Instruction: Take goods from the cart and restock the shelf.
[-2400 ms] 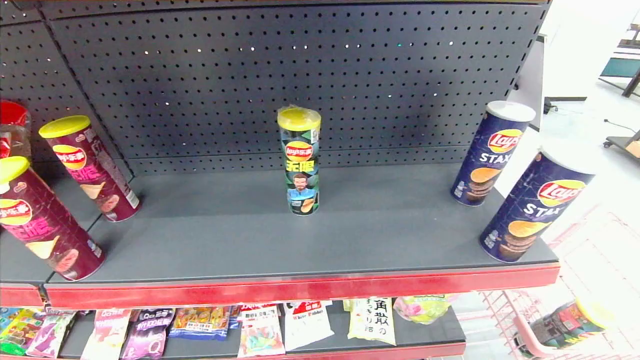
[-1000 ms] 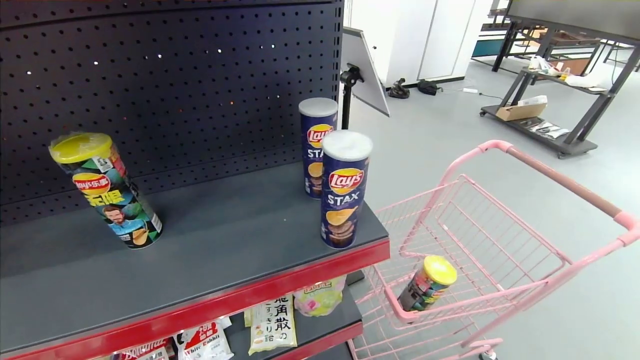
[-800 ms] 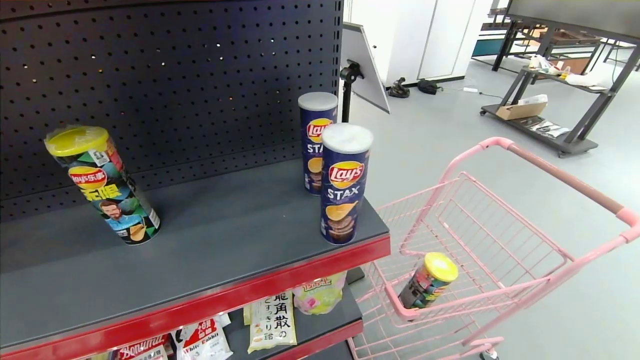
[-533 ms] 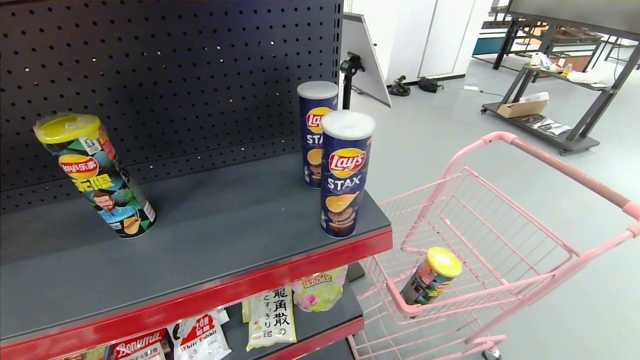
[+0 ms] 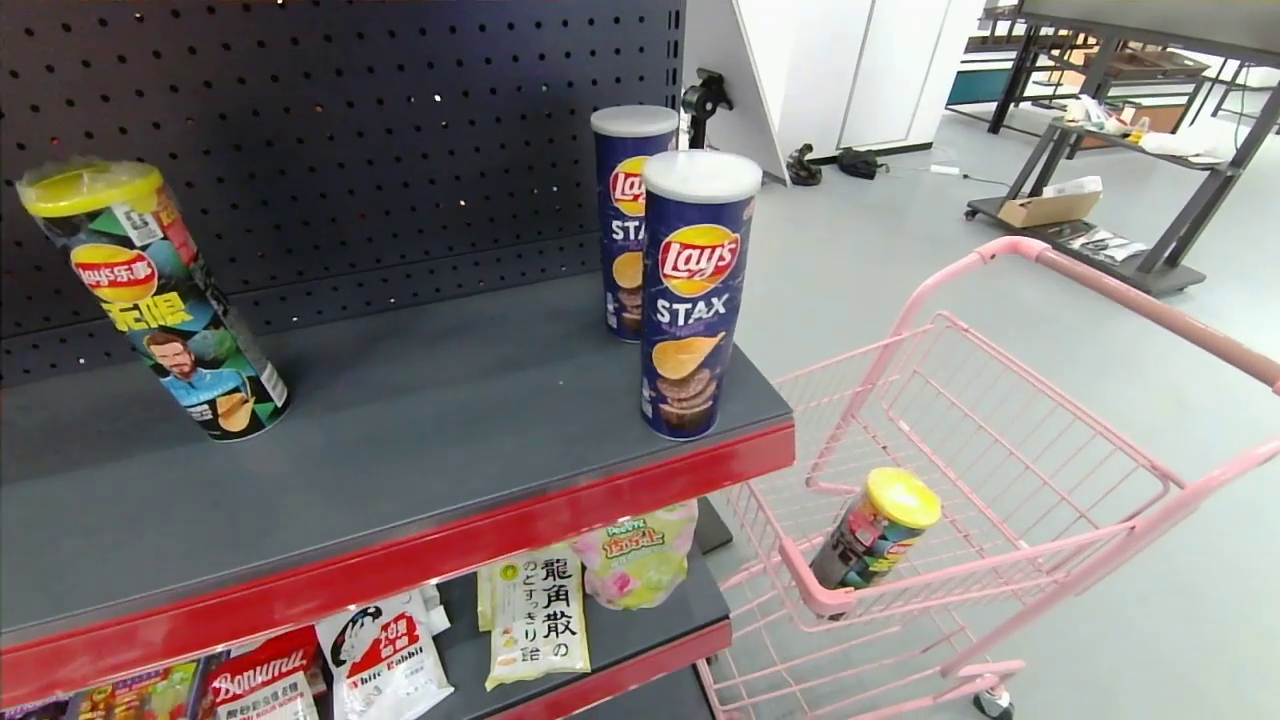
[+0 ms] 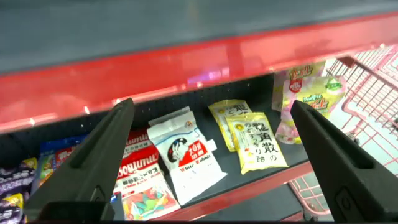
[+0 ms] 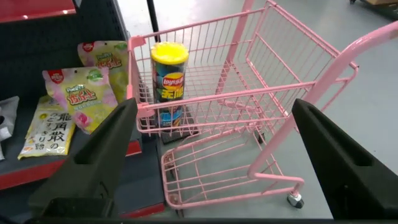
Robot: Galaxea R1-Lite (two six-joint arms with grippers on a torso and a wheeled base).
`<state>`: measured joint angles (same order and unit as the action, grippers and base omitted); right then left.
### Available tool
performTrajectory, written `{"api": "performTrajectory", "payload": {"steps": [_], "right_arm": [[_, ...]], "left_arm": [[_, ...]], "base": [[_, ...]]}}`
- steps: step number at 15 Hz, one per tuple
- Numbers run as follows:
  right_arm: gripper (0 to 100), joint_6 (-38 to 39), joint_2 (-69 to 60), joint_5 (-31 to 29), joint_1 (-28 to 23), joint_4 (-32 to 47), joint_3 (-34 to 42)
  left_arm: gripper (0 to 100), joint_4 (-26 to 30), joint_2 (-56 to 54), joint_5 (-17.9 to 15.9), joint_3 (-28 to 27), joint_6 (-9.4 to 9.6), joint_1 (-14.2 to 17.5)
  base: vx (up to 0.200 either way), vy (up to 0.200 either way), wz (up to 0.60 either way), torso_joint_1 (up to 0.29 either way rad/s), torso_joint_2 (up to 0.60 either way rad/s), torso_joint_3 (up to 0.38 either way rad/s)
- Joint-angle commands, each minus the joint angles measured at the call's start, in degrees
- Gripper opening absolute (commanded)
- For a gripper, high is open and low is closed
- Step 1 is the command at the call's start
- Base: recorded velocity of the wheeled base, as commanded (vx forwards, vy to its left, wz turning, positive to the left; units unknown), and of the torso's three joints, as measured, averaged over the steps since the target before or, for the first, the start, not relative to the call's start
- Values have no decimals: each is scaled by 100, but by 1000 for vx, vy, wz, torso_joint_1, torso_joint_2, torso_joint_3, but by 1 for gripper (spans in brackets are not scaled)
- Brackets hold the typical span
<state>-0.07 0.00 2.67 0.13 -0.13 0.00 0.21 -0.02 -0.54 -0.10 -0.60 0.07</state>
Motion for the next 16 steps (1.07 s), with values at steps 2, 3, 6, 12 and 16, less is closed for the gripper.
{"api": "performTrajectory", "payload": {"steps": [2,3,6,12,16], "right_arm": [[100,-1,0,-3,4,-4,0],[100,-1,9,-3,4,-4,0],[100,-19,9,-3,4,-4,0],[100,535,2083,76,4,-31,-1995],[100,1071,4816,419,769,-813,-2812]], "left_arm": [[100,-3,2,1,1,-2,1],[100,-3,2,1,10,-2,1],[100,-3,2,1,1,-2,1],[100,-3,2,1,1,-2,1],[100,-3,2,1,1,7,1]], "base": [[0,0,0,-173,522,329],[0,0,0,-188,544,359],[0,0,0,-180,540,370],[0,0,0,-77,280,200],[0,0,0,0,0,0]]}}
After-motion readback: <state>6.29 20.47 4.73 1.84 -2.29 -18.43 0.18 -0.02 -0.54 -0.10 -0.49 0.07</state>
